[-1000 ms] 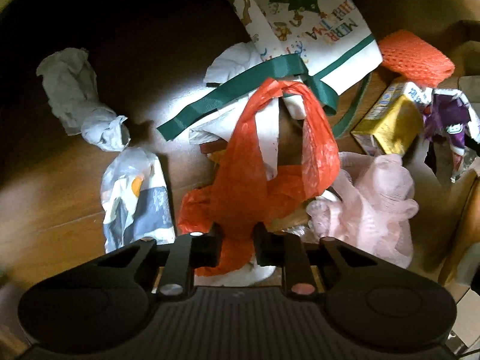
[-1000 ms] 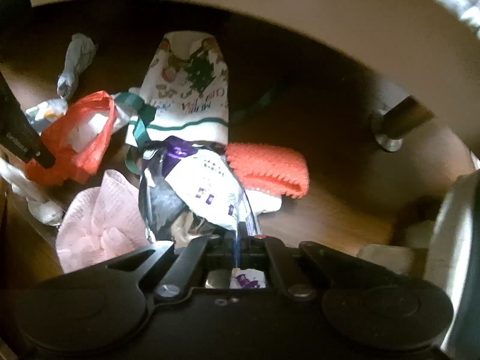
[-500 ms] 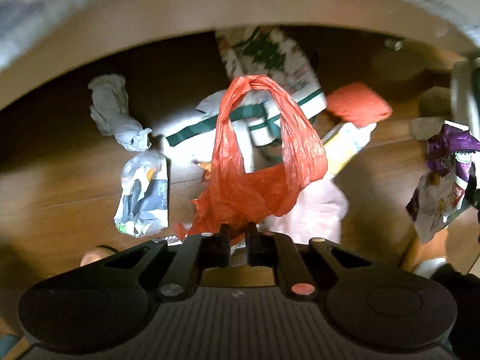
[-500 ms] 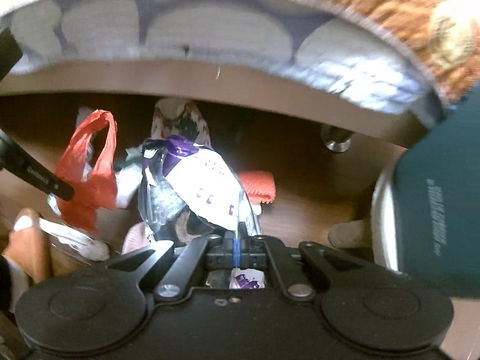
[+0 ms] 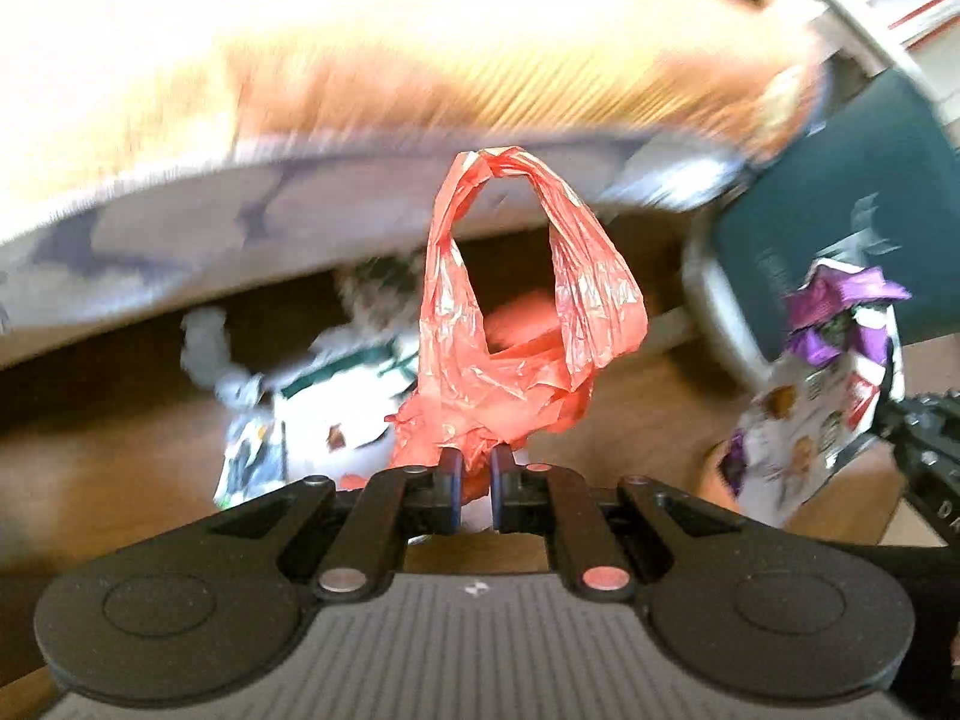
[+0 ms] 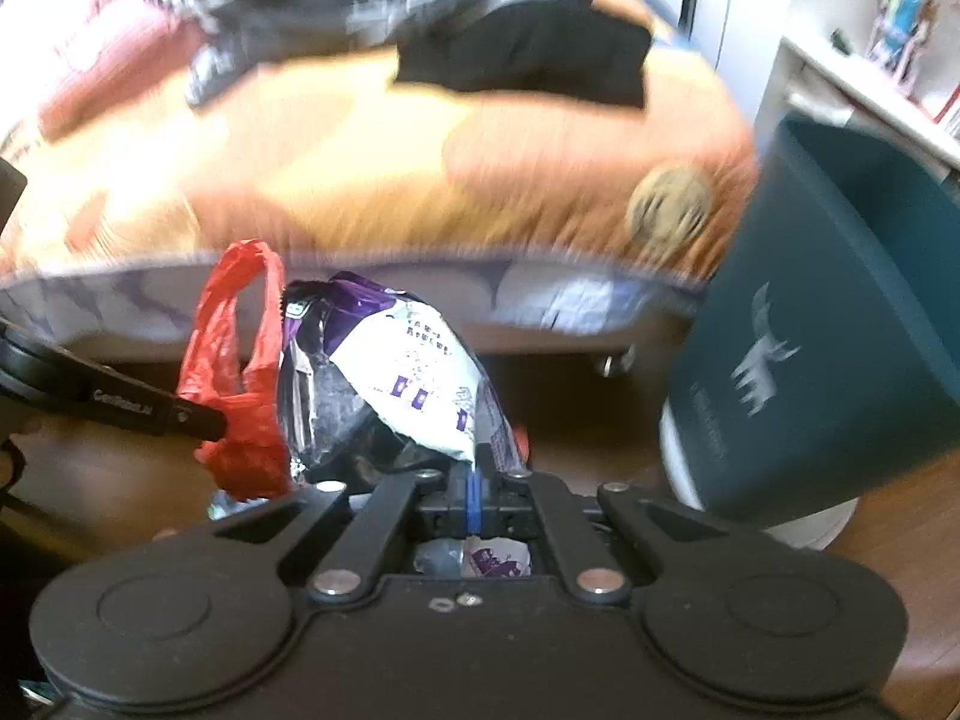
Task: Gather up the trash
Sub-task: 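Carry the red bag and wrapper with both tools over the teal wastebasket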
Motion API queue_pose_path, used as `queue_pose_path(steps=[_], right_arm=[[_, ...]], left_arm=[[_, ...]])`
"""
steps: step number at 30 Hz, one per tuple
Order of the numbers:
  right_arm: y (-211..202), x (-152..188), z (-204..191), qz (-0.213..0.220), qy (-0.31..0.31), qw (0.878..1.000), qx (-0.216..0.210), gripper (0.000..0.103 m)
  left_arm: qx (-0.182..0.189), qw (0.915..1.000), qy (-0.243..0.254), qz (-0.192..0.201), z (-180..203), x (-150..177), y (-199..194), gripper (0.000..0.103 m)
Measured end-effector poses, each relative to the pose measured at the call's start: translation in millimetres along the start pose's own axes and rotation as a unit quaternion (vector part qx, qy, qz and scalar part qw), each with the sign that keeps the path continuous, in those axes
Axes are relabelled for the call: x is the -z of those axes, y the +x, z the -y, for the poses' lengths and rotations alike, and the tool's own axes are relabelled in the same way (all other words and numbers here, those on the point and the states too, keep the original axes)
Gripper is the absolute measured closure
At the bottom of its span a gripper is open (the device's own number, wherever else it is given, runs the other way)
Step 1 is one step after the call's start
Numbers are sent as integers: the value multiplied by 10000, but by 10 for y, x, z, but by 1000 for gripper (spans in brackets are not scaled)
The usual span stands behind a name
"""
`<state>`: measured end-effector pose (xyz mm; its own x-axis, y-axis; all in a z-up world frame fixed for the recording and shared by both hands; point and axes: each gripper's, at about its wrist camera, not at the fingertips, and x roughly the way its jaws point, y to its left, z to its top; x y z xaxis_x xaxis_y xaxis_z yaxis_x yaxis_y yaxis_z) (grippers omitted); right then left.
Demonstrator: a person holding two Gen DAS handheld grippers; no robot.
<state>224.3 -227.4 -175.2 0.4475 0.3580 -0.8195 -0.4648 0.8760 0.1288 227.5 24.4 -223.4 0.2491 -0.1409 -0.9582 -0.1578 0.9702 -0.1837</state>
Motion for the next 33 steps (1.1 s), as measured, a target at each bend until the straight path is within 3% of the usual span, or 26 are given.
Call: queue_pose_path(steps=[11,18,23,33], right_arm=[[-1349,-465,762,1165,459,9917,285,102],[-1616,-684,1453,1651,973,9789,702,102],[-1535,-754,1918,1684,1417,9713,901,102],[-1100,-631,2612,1408,2094,9612,1116,102]], left_arm=[[386,9900,800,1096,1228,-397,-1230,95],[700,9747,1520,1483,2182,-816,-1634,95],[818,9670,1820,1583,2778,-1106,-1657,95],[834,9680,1994,1276,3457,-1477,-1047,95]])
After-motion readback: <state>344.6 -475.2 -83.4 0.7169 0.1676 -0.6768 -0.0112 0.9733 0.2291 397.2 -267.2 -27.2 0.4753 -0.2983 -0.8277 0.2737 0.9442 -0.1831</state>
